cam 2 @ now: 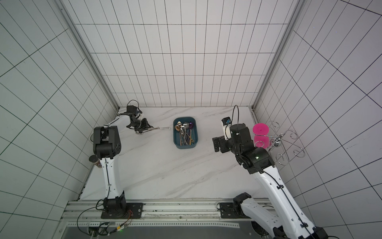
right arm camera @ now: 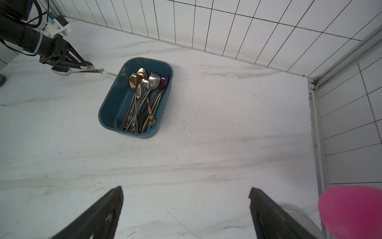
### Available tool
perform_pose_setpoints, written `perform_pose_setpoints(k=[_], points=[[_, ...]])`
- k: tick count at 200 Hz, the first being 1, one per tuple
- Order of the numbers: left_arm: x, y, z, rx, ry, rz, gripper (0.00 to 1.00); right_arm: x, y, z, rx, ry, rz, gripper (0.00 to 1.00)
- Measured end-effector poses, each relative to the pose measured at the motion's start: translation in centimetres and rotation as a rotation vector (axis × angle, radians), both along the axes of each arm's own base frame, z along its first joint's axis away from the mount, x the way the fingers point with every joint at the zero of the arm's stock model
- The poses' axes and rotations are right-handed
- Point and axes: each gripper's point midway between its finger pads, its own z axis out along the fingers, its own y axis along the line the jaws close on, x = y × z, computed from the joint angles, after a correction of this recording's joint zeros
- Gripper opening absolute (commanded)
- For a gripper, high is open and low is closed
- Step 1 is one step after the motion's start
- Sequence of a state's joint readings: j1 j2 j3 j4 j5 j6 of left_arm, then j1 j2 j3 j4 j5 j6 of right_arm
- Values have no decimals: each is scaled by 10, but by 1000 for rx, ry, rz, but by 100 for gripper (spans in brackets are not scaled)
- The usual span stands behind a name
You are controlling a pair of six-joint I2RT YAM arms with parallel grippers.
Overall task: Put the spoon into the storage box
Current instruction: Pick up the spoon from the center of the board.
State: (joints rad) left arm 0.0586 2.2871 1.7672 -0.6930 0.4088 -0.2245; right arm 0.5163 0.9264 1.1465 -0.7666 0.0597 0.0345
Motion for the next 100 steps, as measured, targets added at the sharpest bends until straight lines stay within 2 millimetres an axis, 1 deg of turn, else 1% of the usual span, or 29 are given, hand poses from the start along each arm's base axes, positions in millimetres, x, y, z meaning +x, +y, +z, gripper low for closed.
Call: perform_pose_setpoints(k=[51,66,83,94,100], points=[[1,-3,1,-33,0,-6,30,0,0,0,-2,1,0,98],[2,-4,0,-43,1,-7,28,0,0,-1,-3,2,0,99],[2,-5,-1,-56,5,-4,20,1,0,-1,-4,4,1,99],[2,-5,-2,-59,5,-6,19,1,0,-1,-5,4,1,99],[2,-5,-2,-64,6,-3,17,1,0,-1,-6,3,2,99]])
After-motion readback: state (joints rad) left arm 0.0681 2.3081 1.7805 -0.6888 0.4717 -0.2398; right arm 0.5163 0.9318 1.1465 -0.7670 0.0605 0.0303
